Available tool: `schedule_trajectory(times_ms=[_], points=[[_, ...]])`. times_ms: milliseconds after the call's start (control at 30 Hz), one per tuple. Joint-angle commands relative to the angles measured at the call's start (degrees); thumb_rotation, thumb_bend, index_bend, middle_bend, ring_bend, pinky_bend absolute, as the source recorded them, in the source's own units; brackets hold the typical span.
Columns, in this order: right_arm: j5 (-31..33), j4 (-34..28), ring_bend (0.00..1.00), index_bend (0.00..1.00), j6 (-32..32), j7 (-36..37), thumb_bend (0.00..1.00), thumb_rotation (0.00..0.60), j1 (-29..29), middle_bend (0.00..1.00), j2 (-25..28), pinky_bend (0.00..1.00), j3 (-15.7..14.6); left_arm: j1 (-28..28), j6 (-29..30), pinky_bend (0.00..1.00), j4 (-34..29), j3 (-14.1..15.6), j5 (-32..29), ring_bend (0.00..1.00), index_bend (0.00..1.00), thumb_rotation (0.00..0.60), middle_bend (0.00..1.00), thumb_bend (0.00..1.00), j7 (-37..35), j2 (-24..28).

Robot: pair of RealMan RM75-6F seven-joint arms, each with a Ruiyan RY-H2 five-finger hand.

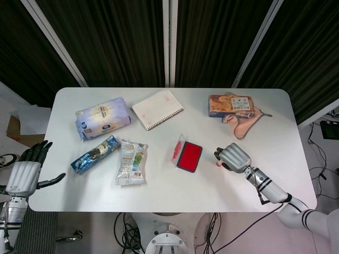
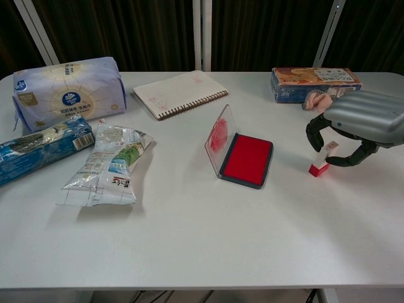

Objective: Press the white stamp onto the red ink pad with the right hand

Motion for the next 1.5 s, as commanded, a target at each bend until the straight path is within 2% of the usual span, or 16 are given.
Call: schedule_trajectory(times_ms=[33,800,1133,1333,1500], points=[[0.1,0.1,0.79,0.56,0.0,-0.1,0.23,0.600,0.0,0.48,-0.1,1.00,0.0,0.0,0.0,0.17,0.1,0.0,0.0,0.08,0.00,0.021,0.07,0.02,-0.1,0.0],[1.2,-0.4,0.79,0.63,0.5,-0.4,0.28,0.600,0.4,0.56,0.1,1.00,0.3,0.1,-0.1,0.17,0.9,0.1,0.0,0.08,0.00,0.019,0.06,0.02,-1.5,0.0],[1.3,-4.0,0.79,0.65,1.2,1.7,0.30,0.600,2.0,0.57,1.8,1.00,2.0,0.2,0.1,0.17,1.0,0.1,0.2,0.08,0.00,0.020,0.07,0.02,-2.3,0.3],[2.9,-9.7,0.79,0.66,-2.3,7.1,0.31,0.600,5.7,0.59,2.6,1.00,4.6,0.4,0.4,0.17,1.0,0.1,0.1,0.08,0.00,0.023,0.07,0.02,-2.7,0.5],[6.9,-12.9,0.79,0.69,-9.8,10.1,0.31,0.600,9.7,0.60,2.6,1.00,7.0,0.5,0.1,0.17,1.3,0.2,-0.2,0.08,0.00,0.021,0.07,0.02,-3.2,0.5]])
